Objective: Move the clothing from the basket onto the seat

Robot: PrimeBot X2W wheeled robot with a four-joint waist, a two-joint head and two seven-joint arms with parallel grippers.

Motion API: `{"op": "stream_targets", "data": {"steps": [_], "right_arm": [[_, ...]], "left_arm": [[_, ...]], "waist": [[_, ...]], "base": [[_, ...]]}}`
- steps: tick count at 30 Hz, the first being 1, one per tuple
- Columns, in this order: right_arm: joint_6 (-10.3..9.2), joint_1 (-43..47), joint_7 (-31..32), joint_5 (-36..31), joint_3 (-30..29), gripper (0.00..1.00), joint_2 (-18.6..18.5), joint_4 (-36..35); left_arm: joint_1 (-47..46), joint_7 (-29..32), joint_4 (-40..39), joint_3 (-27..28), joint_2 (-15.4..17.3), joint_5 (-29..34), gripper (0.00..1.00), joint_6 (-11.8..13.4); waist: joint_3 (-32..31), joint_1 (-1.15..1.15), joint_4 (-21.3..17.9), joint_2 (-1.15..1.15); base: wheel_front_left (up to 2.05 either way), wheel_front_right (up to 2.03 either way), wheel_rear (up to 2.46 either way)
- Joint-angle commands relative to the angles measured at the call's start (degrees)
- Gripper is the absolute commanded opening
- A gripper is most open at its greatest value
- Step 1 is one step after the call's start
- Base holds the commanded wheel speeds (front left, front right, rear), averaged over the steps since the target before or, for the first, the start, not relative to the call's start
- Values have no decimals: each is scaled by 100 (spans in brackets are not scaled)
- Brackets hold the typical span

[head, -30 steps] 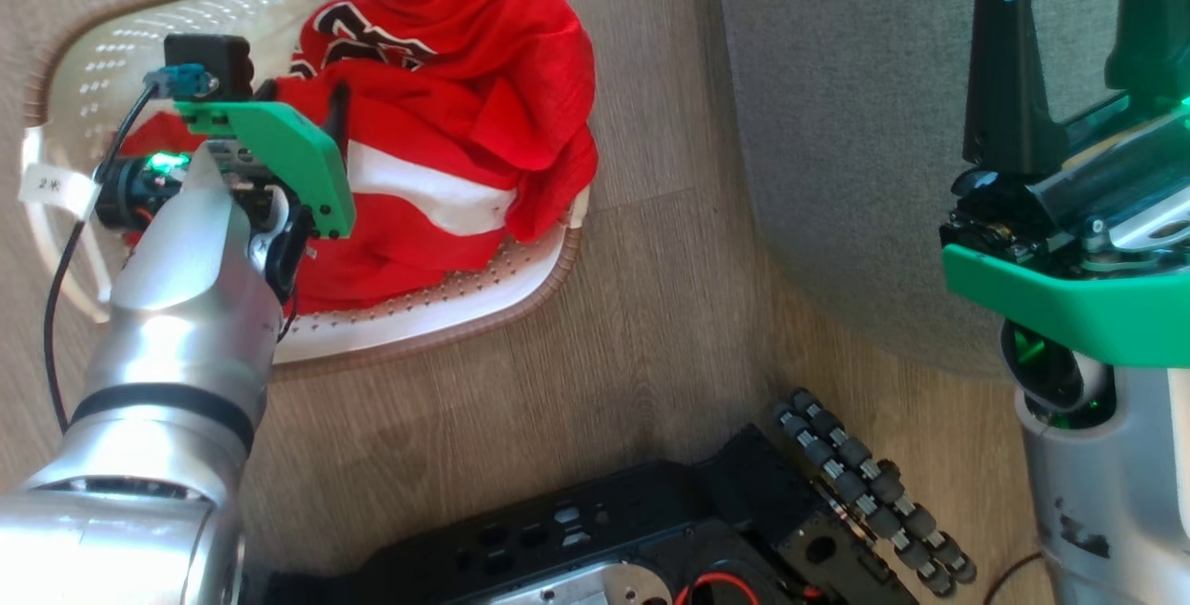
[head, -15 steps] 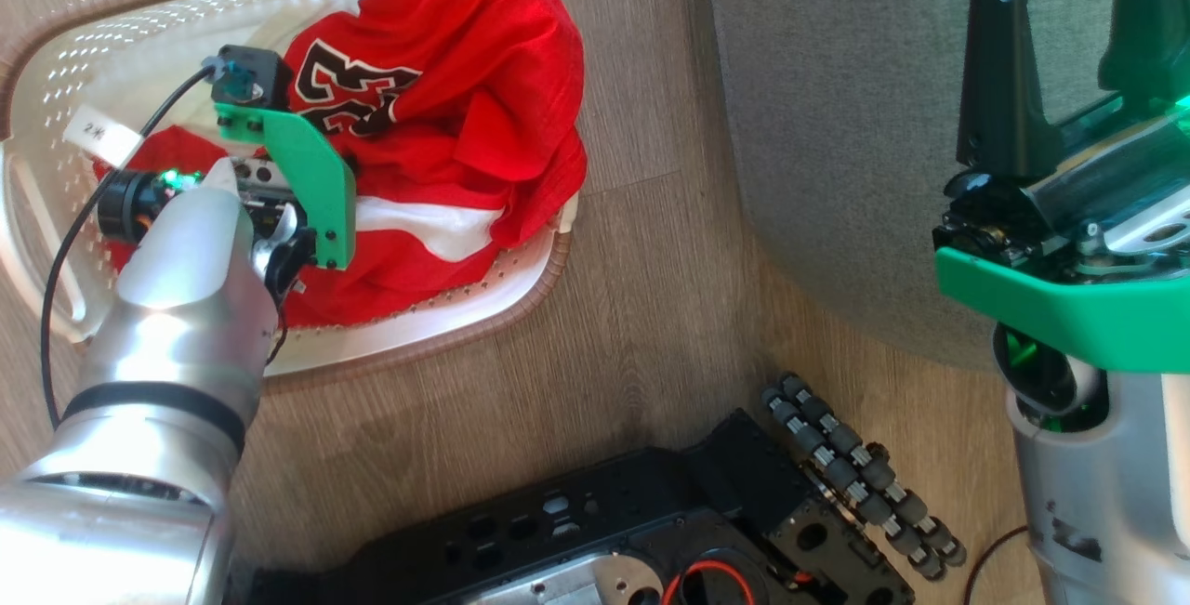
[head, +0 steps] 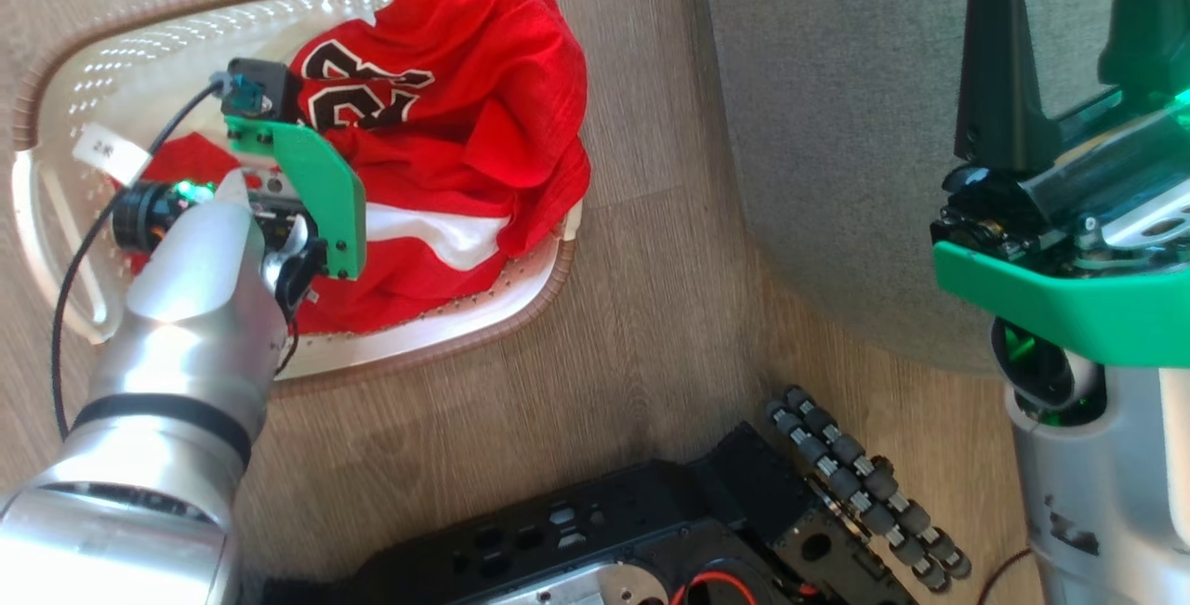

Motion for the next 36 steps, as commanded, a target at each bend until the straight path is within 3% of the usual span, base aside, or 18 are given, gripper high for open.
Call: {"op": "stream_targets", "data": {"steps": [1, 8, 22, 36], "right_arm": [[42, 80, -35, -24, 81, 100, 56, -149], [42, 139, -35, -30, 46, 100, 29, -9], [42, 597, -35, 58, 31, 100, -166, 440], [42, 1163, -35, 233, 157, 100, -360, 896]], "left_arm": [[221, -99, -124, -19, 169, -84, 0, -35], [488, -432, -305, -255, 133, -512, 0, -35], [1400, -1378, -944, -956, 39, -1593, 0, -35], [2069, -2189, -1717, -1496, 300, -2484, 0, -35]], "waist": [[-81, 0, 16, 0], [-557, 0, 78, 0], [-2244, 0, 381, 0], [-3714, 0, 657, 0]], "base": [[0, 0, 0], [0, 0, 0], [0, 0, 0], [0, 0, 0]]}}
